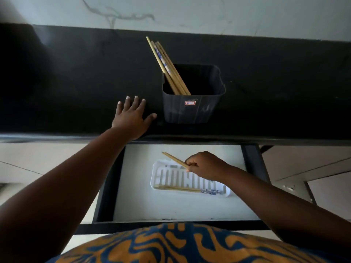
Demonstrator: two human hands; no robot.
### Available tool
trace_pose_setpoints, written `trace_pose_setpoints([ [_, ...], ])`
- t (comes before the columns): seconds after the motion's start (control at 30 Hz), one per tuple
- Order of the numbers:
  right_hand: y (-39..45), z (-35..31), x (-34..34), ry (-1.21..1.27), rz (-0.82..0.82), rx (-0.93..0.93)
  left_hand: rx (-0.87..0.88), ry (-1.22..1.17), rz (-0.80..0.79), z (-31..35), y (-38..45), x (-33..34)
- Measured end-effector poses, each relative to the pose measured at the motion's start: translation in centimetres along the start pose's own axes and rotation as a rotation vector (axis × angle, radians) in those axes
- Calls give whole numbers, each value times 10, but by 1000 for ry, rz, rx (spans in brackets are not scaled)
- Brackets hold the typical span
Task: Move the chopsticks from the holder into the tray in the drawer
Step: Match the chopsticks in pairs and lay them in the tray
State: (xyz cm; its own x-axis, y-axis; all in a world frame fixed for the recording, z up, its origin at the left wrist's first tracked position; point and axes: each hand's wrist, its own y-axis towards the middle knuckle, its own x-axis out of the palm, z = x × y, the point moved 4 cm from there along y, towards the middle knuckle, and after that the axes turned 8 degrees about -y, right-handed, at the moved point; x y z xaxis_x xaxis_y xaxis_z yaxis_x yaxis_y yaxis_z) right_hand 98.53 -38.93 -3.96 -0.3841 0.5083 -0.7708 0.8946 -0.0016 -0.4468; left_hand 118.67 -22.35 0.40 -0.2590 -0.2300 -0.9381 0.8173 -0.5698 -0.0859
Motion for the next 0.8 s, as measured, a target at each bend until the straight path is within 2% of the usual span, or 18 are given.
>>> trace_pose_setpoints([
  [0.2,30,22,37,-83,-160,44,16,-18,118,-8,3,2],
  [0.43,45,21,61,-172,-282,79,8,-53,138,-6,0,-1],
  [0.63,44,18,61,-207,-323,75,7,-60,138,-4,0,-2],
  [0.8,38,20,65,-274,-296,59,9,-47,134,-5,0,-1],
])
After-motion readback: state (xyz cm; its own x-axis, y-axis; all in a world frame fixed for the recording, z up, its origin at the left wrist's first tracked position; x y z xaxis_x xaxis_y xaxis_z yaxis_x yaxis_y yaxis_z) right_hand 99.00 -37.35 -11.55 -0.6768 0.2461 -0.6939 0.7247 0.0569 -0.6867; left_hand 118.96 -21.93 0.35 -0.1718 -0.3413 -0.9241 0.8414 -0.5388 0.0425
